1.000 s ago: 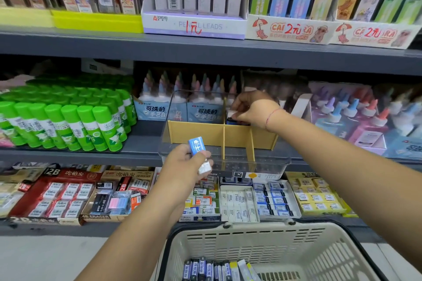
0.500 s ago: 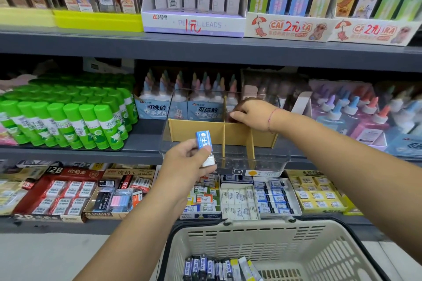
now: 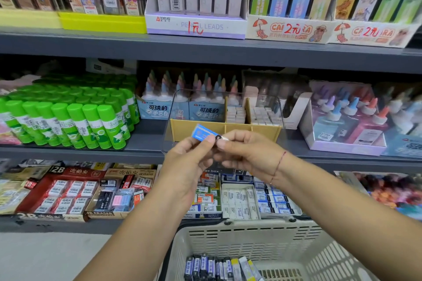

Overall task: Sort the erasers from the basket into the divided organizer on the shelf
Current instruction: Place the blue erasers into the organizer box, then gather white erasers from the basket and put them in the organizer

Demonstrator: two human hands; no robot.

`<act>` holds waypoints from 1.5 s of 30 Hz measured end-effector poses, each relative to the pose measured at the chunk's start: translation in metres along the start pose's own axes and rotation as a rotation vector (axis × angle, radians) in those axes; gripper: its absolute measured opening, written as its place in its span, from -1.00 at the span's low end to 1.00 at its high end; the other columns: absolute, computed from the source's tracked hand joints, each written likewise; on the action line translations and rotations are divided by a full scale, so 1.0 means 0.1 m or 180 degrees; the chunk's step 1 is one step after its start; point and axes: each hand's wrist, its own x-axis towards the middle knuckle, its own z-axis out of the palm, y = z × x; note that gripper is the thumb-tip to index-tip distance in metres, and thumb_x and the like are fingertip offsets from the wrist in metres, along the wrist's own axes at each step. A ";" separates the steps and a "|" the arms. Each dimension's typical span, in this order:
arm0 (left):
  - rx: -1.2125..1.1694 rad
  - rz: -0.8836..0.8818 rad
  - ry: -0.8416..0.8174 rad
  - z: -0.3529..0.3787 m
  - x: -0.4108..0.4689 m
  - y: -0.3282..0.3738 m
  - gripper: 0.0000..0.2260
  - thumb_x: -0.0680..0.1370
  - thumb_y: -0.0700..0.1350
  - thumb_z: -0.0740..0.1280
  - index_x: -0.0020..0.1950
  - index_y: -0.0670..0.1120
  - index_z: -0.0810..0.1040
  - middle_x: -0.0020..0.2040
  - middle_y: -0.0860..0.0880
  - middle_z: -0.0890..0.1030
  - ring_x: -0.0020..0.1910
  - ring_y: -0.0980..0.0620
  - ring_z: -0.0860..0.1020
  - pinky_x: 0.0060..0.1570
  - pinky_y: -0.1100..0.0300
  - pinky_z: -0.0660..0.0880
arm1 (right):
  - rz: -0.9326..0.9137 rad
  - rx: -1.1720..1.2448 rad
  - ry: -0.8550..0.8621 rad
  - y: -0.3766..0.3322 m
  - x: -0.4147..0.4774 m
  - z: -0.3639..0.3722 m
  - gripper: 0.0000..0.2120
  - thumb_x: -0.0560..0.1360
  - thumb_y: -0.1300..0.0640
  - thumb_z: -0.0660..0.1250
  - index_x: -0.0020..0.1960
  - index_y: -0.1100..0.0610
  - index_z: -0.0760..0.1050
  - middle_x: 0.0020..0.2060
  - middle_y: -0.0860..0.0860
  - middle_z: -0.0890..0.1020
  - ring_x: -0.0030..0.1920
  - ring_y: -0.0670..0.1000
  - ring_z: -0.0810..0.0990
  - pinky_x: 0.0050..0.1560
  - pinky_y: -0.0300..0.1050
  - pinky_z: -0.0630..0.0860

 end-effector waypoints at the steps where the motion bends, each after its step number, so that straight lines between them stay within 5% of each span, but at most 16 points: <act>1: 0.0659 0.0279 0.0162 -0.03 0.02 -0.03 -0.95 0.54 -0.11 0.36 -0.08 -0.02 0.62 -0.15 0.05 0.64 -0.16 0.09 0.55 -0.12 0.22 0.52 | -0.0064 0.0097 0.0069 -0.04 0.01 -0.04 -0.99 0.46 0.26 0.35 -0.14 0.19 0.54 -0.28 0.05 0.66 -0.28 -0.08 0.63 -0.26 -0.30 0.57; 3: 0.2635 0.1231 0.0488 -0.12 0.04 -0.08 -0.89 0.55 0.02 0.32 0.03 0.04 0.58 0.02 0.09 0.58 0.04 0.08 0.49 0.13 0.14 0.42 | -0.0421 -0.0140 0.0378 -0.19 0.06 -0.16 -0.92 0.50 0.29 0.32 -0.15 0.20 0.56 -0.31 0.07 0.65 -0.33 -0.10 0.62 -0.29 -0.32 0.57; 5: 0.4187 0.1881 0.0242 -0.20 0.04 -0.12 -0.65 0.58 0.13 0.21 0.33 0.07 0.45 0.31 0.11 0.44 0.34 0.07 0.30 0.37 0.12 0.15 | -0.0944 -0.0892 0.0896 -0.38 0.14 -0.37 -0.86 0.51 0.31 0.32 -0.20 0.16 0.54 -0.35 0.06 0.62 -0.42 -0.14 0.59 -0.34 -0.33 0.55; 8: 0.5326 0.1500 -0.0475 -0.23 0.03 -0.23 -0.44 0.58 0.27 -0.01 0.55 0.13 0.03 0.55 0.12 0.07 0.54 0.08 -0.09 0.48 0.02 -0.25 | -0.1269 -0.2081 0.1454 -0.57 0.34 -0.69 -0.86 0.46 0.30 0.40 -0.21 0.11 0.52 -0.34 0.04 0.58 -0.47 -0.22 0.52 -0.31 -0.31 0.54; 13: 0.5699 0.1347 -0.0693 -0.26 0.04 -0.28 -0.40 0.57 0.31 -0.07 0.55 0.18 -0.18 0.58 0.11 -0.09 0.54 0.06 -0.21 0.47 -0.06 -0.34 | -0.1189 -0.3814 0.1355 -0.58 0.56 -0.79 -0.87 0.40 0.16 0.48 -0.08 0.09 0.60 -0.23 -0.04 0.58 -0.20 -0.11 0.54 -0.13 -0.30 0.40; 18: 0.5804 0.1337 -0.0741 -0.29 0.04 -0.30 -0.39 0.57 0.32 -0.08 0.54 0.18 -0.22 0.57 0.11 -0.15 0.53 0.06 -0.25 0.46 -0.06 -0.35 | -0.1074 -0.4509 0.1098 -0.46 0.62 -0.67 -0.81 0.46 0.10 0.42 0.06 0.09 0.63 0.02 0.00 0.66 0.02 -0.02 0.58 0.06 -0.30 0.39; 21: 0.5803 0.1380 -0.0754 -0.30 0.05 -0.31 -0.39 0.57 0.32 -0.08 0.54 0.18 -0.25 0.57 0.11 -0.17 0.53 0.06 -0.27 0.45 -0.05 -0.37 | -0.1116 -0.4513 0.1285 -0.39 0.65 -0.62 -0.85 0.47 0.08 0.41 0.02 0.07 0.61 -0.01 0.02 0.65 0.02 0.02 0.58 0.02 -0.29 0.40; 29: 0.5835 0.1536 -0.0711 -0.34 0.08 -0.36 -0.37 0.57 0.31 -0.07 0.54 0.15 -0.27 0.57 0.09 -0.20 0.53 0.04 -0.28 0.45 -0.07 -0.36 | -0.1014 -0.4653 0.1141 -0.20 0.61 -0.63 -0.77 0.57 -0.03 0.22 0.04 0.02 0.62 -0.02 -0.01 0.67 0.05 0.06 0.56 0.29 0.13 0.35; 35: 0.5494 0.1947 -0.0473 -0.41 -0.04 -0.51 -0.27 0.46 0.37 -0.26 0.57 0.07 -0.16 0.58 0.02 -0.17 0.53 0.03 -0.26 0.44 0.03 -0.36 | -0.1268 -0.4614 0.1269 -0.09 0.47 -0.60 -0.73 0.59 0.01 0.19 0.20 0.04 0.56 0.14 0.00 0.60 0.21 0.09 0.48 0.32 0.10 0.31; 40: 0.4879 0.2277 -0.0223 -0.65 -0.28 -0.88 -0.45 0.57 0.21 0.02 0.49 -0.02 0.27 0.51 -0.04 0.25 0.48 0.01 0.07 0.43 0.07 -0.08 | -0.2202 -0.2341 0.1898 0.39 -0.30 -0.21 -0.88 0.51 0.17 0.28 -0.16 0.12 0.56 -0.26 -0.06 0.55 -0.18 -0.11 0.50 -0.09 -0.21 0.45; 42: 0.4799 0.1665 -0.0157 -0.83 -0.38 -1.07 -0.48 0.60 0.20 0.08 0.52 0.02 0.21 0.51 0.00 0.22 0.48 0.03 0.08 0.45 0.05 -0.04 | -0.1419 -0.1502 0.1526 1.00 -0.60 0.03 -0.82 0.50 0.12 0.28 -0.27 0.14 0.50 -0.35 0.04 0.53 -0.30 -0.07 0.47 -0.19 -0.08 0.48; 45: 0.4883 0.0725 0.0014 -1.14 -0.49 -1.38 -0.44 0.61 0.17 0.11 0.56 0.01 0.08 0.55 -0.02 0.15 0.51 -0.04 0.10 0.45 -0.02 0.05 | 0.0851 -0.0941 0.0710 2.07 -0.86 0.24 -0.81 0.54 0.08 0.31 -0.19 0.17 0.51 -0.26 0.17 0.57 -0.29 -0.02 0.51 -0.11 0.03 0.58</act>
